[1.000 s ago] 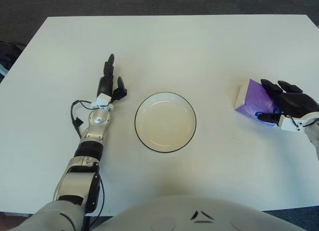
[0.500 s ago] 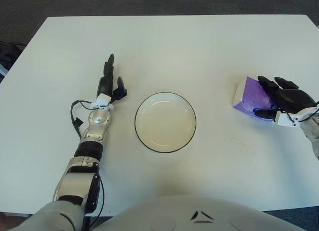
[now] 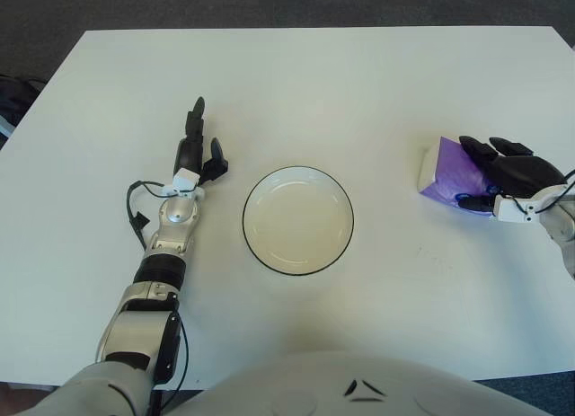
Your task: Put the tissue paper into the plate.
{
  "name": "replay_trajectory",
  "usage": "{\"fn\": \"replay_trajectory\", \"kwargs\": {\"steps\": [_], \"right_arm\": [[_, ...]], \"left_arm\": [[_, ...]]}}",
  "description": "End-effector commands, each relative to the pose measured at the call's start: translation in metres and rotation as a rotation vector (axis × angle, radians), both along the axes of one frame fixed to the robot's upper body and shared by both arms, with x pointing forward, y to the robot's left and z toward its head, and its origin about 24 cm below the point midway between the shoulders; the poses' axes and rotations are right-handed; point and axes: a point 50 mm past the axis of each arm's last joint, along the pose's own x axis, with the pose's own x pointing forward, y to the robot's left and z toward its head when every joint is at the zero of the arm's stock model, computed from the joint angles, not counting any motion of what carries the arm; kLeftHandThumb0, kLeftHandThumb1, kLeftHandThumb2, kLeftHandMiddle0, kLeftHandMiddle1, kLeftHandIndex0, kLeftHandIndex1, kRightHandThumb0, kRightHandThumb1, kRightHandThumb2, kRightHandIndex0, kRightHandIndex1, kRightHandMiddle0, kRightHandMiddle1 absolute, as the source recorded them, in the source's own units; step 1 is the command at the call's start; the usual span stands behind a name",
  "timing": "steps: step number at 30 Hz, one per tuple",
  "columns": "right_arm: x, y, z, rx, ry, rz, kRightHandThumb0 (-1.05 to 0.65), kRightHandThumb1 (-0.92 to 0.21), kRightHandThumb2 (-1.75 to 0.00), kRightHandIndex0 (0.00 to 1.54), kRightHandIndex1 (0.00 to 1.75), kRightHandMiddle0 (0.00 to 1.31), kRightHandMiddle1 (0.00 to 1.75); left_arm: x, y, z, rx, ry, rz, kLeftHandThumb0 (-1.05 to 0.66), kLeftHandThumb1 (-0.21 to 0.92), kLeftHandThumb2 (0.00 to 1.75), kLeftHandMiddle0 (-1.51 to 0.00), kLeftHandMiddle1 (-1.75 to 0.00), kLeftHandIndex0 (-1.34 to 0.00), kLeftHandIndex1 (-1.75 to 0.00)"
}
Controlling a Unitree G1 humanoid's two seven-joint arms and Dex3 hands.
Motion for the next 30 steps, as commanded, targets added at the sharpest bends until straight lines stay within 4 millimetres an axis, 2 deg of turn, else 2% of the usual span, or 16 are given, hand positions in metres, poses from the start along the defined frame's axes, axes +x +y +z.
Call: {"fn": "replay_trajectory", "kwargs": {"steps": [1, 4, 8, 9, 10, 12, 13, 15, 17, 19, 21, 25, 30], "right_arm": [[-0.0064, 0.0044, -0.0209, -0.058, 0.124, 0.044, -1.05, -0.92, -0.26, 0.00, 0.00, 0.00, 0.00], [-0.0050, 0.0068, -0.0178, -0.076, 0.119, 0.055, -1.05, -0.92, -0.20, 0.06, 0.02, 0.01, 0.13], [-0.0031, 0.0079, -0.0154, -0.082, 0.148, 0.043, -1.01, -0.91, -0.14, 0.23, 0.09, 0.00, 0.39], [-0.0026, 0.0078, -0.0150, -0.082, 0.159, 0.037, -0.98, -0.90, -0.13, 0.31, 0.18, 0.00, 0.62], [-0.0019, 0.0076, -0.0147, -0.070, 0.166, 0.024, -0.96, -0.90, -0.12, 0.32, 0.24, 0.00, 0.71], [-0.0011, 0.0074, -0.0146, -0.049, 0.169, 0.006, -0.89, -0.87, -0.10, 0.33, 0.74, 0.05, 1.25], [-0.0007, 0.0073, -0.0145, -0.041, 0.168, -0.001, -0.84, -0.84, -0.10, 0.37, 0.98, 0.14, 1.43], [-0.0005, 0.0069, -0.0144, -0.037, 0.168, -0.006, -0.80, -0.82, -0.10, 0.41, 1.20, 0.22, 1.58], [0.0001, 0.0065, -0.0145, -0.006, 0.141, -0.026, -0.77, -0.78, -0.13, 0.43, 1.36, 0.28, 1.66], [0.0002, 0.0063, -0.0146, 0.022, 0.107, -0.048, -0.70, -0.60, -0.41, 0.56, 1.59, 0.40, 1.71], [-0.0004, 0.0063, -0.0147, 0.034, 0.075, -0.065, -0.67, -0.49, -0.57, 0.66, 1.66, 0.46, 1.73], [-0.0010, 0.0057, -0.0145, 0.035, 0.027, -0.091, -0.53, -0.34, -0.81, 0.83, 1.73, 0.59, 1.74], [-0.0018, 0.0061, -0.0148, 0.084, -0.032, -0.133, -0.33, -0.30, -1.02, 0.98, 1.74, 0.77, 1.75]], "left_arm": [[-0.0397, 0.0012, -0.0666, -0.024, 0.267, 0.047, -0.83, 0.92, 1.02, -0.07, -0.01, 0.00, -0.14], [-0.0397, 0.0006, -0.0670, -0.025, 0.268, 0.046, -0.83, 0.92, 1.01, -0.06, -0.01, 0.00, -0.15], [-0.0399, 0.0000, -0.0673, -0.026, 0.267, 0.046, -0.83, 0.92, 1.01, -0.06, -0.01, 0.00, -0.14], [-0.0400, -0.0002, -0.0672, -0.026, 0.266, 0.046, -0.83, 0.92, 1.01, -0.06, -0.01, 0.00, -0.14], [-0.0400, -0.0003, -0.0670, -0.026, 0.265, 0.045, -0.83, 0.92, 1.01, -0.06, -0.01, 0.00, -0.14], [-0.0401, -0.0005, -0.0668, -0.026, 0.264, 0.045, -0.83, 0.92, 1.01, -0.06, -0.01, 0.00, -0.13], [-0.0401, -0.0006, -0.0667, -0.026, 0.264, 0.045, -0.83, 0.92, 1.01, -0.06, -0.01, 0.00, -0.13], [-0.0401, -0.0012, -0.0668, -0.026, 0.264, 0.045, -0.83, 0.92, 1.01, -0.06, -0.01, 0.00, -0.13], [-0.0399, -0.0017, -0.0666, -0.027, 0.263, 0.044, -0.83, 0.92, 1.01, -0.06, -0.01, 0.00, -0.13], [-0.0397, -0.0021, -0.0664, -0.030, 0.263, 0.044, -0.83, 0.92, 1.01, -0.06, 0.00, 0.00, -0.12], [-0.0397, -0.0025, -0.0663, -0.033, 0.261, 0.045, -0.83, 0.92, 1.01, -0.06, 0.00, 0.00, -0.12], [-0.0397, -0.0034, -0.0659, -0.037, 0.258, 0.047, -0.84, 0.92, 1.02, -0.06, 0.00, 0.00, -0.12], [-0.0396, -0.0040, -0.0661, -0.042, 0.262, 0.048, -0.83, 0.92, 1.02, -0.06, 0.00, 0.00, -0.12]]}}
